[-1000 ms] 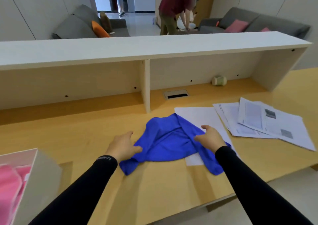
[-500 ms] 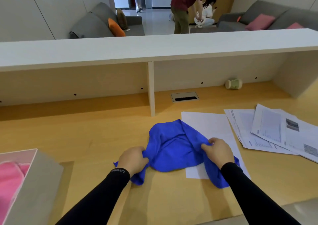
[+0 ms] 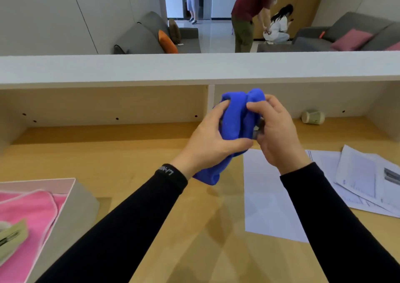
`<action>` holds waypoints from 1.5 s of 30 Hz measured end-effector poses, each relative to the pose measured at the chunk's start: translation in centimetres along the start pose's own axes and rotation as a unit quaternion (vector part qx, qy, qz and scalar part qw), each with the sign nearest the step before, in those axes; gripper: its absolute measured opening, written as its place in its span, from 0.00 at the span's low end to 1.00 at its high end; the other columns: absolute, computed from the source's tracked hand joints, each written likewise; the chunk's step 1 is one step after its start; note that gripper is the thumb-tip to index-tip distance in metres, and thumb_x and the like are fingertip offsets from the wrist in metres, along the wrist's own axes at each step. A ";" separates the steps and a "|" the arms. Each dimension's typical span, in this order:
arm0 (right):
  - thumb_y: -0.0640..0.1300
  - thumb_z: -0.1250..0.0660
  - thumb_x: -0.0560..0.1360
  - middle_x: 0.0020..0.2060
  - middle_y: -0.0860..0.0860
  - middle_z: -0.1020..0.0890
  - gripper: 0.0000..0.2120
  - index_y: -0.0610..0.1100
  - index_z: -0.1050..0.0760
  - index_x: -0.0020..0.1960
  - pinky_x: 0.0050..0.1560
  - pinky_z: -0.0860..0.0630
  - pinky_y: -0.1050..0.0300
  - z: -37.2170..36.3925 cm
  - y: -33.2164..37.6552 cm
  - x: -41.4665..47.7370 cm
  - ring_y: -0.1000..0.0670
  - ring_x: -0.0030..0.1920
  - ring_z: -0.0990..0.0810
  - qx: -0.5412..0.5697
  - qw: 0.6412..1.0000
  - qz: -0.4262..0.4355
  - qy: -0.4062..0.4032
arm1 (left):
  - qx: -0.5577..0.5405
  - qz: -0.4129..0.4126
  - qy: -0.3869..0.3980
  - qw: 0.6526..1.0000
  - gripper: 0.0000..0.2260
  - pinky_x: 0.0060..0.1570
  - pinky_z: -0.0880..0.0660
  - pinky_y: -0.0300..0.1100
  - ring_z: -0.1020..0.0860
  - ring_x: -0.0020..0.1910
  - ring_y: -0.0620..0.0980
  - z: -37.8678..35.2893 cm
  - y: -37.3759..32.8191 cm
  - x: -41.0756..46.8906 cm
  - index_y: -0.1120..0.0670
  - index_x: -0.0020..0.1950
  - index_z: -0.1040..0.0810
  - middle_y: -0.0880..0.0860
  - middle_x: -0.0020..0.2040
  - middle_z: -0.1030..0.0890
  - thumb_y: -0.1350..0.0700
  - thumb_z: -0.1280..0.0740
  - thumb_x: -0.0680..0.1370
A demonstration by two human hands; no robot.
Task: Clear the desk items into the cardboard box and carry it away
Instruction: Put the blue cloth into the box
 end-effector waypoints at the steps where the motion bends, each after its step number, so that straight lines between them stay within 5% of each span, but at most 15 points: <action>1: 0.41 0.39 0.75 0.31 0.55 0.20 0.06 0.46 0.26 0.41 0.37 0.23 0.53 -1.0 0.7 -0.1 0.54 0.35 0.20 0.012 1.000 0.006 0.019 | 0.050 -0.028 -0.027 0.998 0.25 0.45 0.24 0.34 0.22 0.50 0.43 0.8 -1.0 -0.1 0.40 0.57 0.31 0.46 0.55 0.22 0.56 0.24 0.67; 3: 0.44 0.38 0.71 0.39 0.49 0.22 0.05 0.45 0.24 0.43 0.40 0.24 0.49 -2.9 1.1 -0.3 0.51 0.42 0.20 0.026 0.998 0.005 0.055 | 0.107 -0.046 -0.121 0.986 0.24 0.46 0.25 0.37 0.22 0.50 0.44 3.6 -1.9 -0.7 0.43 0.56 0.31 0.45 0.54 0.22 0.55 0.24 0.66; 6: 0.44 0.36 0.66 0.50 0.41 0.23 0.15 0.41 0.25 0.51 0.43 0.18 0.47 -6.2 1.3 -0.5 0.47 0.50 0.20 0.025 0.996 -0.007 0.090 | 0.051 -0.029 -0.222 0.973 0.18 0.46 0.23 0.41 0.21 0.46 0.46 8.8 -1.9 -1.9 0.45 0.50 0.27 0.44 0.46 0.20 0.62 0.28 0.68; 10: 0.44 0.31 0.67 0.54 0.51 0.19 0.18 0.53 0.25 0.56 0.53 0.20 0.57 -11.5 1.4 -1.4 0.53 0.57 0.20 -0.027 0.989 0.057 0.137 | 0.022 -0.058 -0.283 0.957 0.15 0.44 0.22 0.37 0.21 0.43 0.44 15.8 -3.6 -4.7 0.51 0.51 0.25 0.48 0.45 0.20 0.67 0.30 0.69; 13: 0.42 0.21 0.61 0.53 0.62 0.22 0.30 0.62 0.30 0.55 0.48 0.26 0.73 -16.9 -1.1 -3.4 0.71 0.51 0.23 -0.150 0.964 0.075 0.205 | -0.008 -0.081 -0.314 0.946 0.16 0.46 0.21 0.43 0.21 0.46 0.47 21.3 -5.2 -7.2 0.61 0.55 0.25 0.59 0.50 0.18 0.68 0.31 0.69; 18: 0.32 0.31 0.68 0.41 0.47 0.17 0.16 0.45 0.26 0.53 0.40 0.25 0.59 -26.3 -6.1 -7.0 0.52 0.39 0.22 -0.210 0.942 0.037 0.257 | 0.028 -0.103 -0.362 0.926 0.19 0.40 0.24 0.37 0.22 0.43 0.46 30.8 -7.9 -13.6 0.65 0.59 0.26 0.56 0.47 0.20 0.67 0.32 0.69; 21: 0.31 0.35 0.69 0.35 0.45 0.21 0.08 0.40 0.25 0.46 0.34 0.29 0.61 -31.6 -6.7 -8.8 0.54 0.34 0.27 -0.196 0.945 0.057 0.256 | 0.049 -0.068 -0.390 0.917 0.19 0.29 0.26 0.35 0.22 0.38 0.46 36.8 -6.8 -18.1 0.62 0.60 0.25 0.56 0.47 0.19 0.65 0.32 0.69; 24: 0.29 0.37 0.68 0.33 0.54 0.21 0.14 0.48 0.26 0.42 0.32 0.29 0.69 -35.5 -8.3 -10.5 0.61 0.28 0.27 -0.207 0.942 0.059 0.257 | 0.089 0.027 -0.430 0.898 0.19 0.29 0.24 0.36 0.21 0.37 0.43 42.2 -2.5 -23.1 0.60 0.58 0.24 0.54 0.46 0.19 0.63 0.32 0.67; 29: 0.33 0.37 0.68 0.37 0.49 0.22 0.18 0.48 0.26 0.55 0.38 0.24 0.54 -38.3 -15.3 -12.9 0.51 0.33 0.24 -0.336 0.902 -0.022 0.269 | 0.136 0.198 -0.338 0.910 0.09 0.41 0.23 0.37 0.23 0.40 0.46 44.1 8.0 -29.3 0.58 0.47 0.22 0.55 0.43 0.20 0.67 0.30 0.69; 33: 0.51 0.32 0.68 0.60 0.48 0.26 0.29 0.53 0.32 0.68 0.59 0.26 0.50 -40.0 -18.5 -15.5 0.46 0.58 0.24 -0.443 0.840 -0.008 0.313 | 0.248 0.319 -0.217 0.889 0.38 0.59 0.26 0.50 0.23 0.56 0.51 43.0 14.2 -32.7 0.53 0.69 0.32 0.52 0.61 0.23 0.44 0.30 0.60; 35: 0.64 0.38 0.66 0.68 0.49 0.29 0.33 0.57 0.33 0.69 0.68 0.34 0.45 -41.2 -18.9 -16.4 0.46 0.69 0.32 -0.477 0.814 0.037 0.330 | 0.278 0.325 -0.152 0.891 0.38 0.63 0.29 0.48 0.26 0.63 0.51 42.0 16.1 -33.1 0.48 0.73 0.35 0.51 0.68 0.27 0.42 0.31 0.64; 37: 0.67 0.41 0.68 0.72 0.50 0.33 0.32 0.58 0.34 0.70 0.71 0.39 0.44 -42.2 -20.2 -17.4 0.47 0.72 0.37 -0.506 0.784 0.036 0.357 | 0.355 0.323 -0.094 0.872 0.31 0.64 0.32 0.47 0.30 0.67 0.51 40.7 17.4 -33.1 0.46 0.72 0.34 0.50 0.69 0.29 0.43 0.33 0.70; 40: 0.61 0.37 0.72 0.66 0.50 0.26 0.26 0.52 0.28 0.67 0.67 0.33 0.50 -42.8 -22.1 -18.2 0.47 0.68 0.30 -0.523 0.758 -0.006 0.389 | 0.458 0.293 -0.085 0.835 0.23 0.68 0.40 0.50 0.34 0.69 0.51 39.4 18.3 -32.6 0.45 0.70 0.31 0.50 0.67 0.27 0.41 0.41 0.76; 43: 0.59 0.38 0.73 0.47 0.47 0.18 0.19 0.46 0.21 0.53 0.48 0.25 0.51 -42.6 -22.4 -17.7 0.46 0.48 0.20 -0.504 0.777 -0.056 0.372 | 0.468 0.278 -0.077 0.835 0.20 0.69 0.47 0.50 0.37 0.70 0.51 38.4 19.9 -31.9 0.44 0.69 0.32 0.51 0.69 0.29 0.42 0.49 0.80; 45: 0.57 0.40 0.75 0.46 0.45 0.17 0.19 0.45 0.21 0.53 0.46 0.25 0.52 -42.7 -22.1 -17.0 0.46 0.44 0.20 -0.523 0.774 -0.064 0.352 | 0.459 0.284 -0.072 0.839 0.18 0.68 0.46 0.50 0.36 0.68 0.52 38.7 20.7 -31.2 0.44 0.67 0.32 0.51 0.66 0.28 0.43 0.51 0.80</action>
Point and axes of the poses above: each hand's wrist, its own x-axis towards the middle knuckle, its own z-axis out of the back of the hand, y = z × x, the point moved 9 cm from there along x, towards the middle knuckle
